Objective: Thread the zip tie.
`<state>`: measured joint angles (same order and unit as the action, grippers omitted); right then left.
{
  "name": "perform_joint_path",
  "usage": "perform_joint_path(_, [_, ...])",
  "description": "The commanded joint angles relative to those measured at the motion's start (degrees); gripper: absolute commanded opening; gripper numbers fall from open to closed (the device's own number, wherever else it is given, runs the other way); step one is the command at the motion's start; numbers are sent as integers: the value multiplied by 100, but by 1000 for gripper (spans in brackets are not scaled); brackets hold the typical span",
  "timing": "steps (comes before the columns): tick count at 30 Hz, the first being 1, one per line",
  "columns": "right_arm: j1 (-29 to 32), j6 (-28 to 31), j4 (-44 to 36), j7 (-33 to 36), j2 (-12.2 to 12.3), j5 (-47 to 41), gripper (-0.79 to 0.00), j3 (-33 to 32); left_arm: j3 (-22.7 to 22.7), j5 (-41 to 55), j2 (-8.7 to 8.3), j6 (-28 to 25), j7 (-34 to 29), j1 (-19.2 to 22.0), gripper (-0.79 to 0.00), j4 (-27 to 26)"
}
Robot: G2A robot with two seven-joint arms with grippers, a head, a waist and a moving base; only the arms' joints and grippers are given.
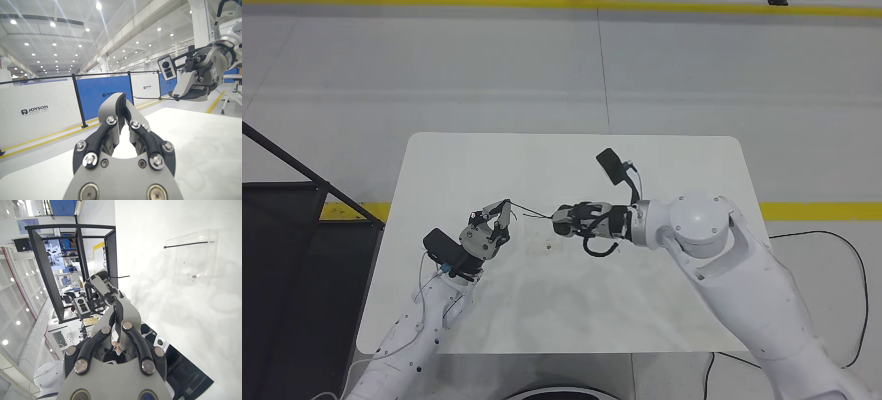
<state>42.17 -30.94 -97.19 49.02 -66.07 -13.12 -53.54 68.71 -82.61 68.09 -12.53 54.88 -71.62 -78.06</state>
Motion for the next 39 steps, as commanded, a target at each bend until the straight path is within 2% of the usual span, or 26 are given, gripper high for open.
perform_joint_path(1, [7,11,-2,11,1,-4,-785,-5,0,0,0,0,0,0,-785,0])
perform_joint_path(39, [-157,-129,83,13,-51,-35,-785,81,0,0,0,0,0,0,-785,0])
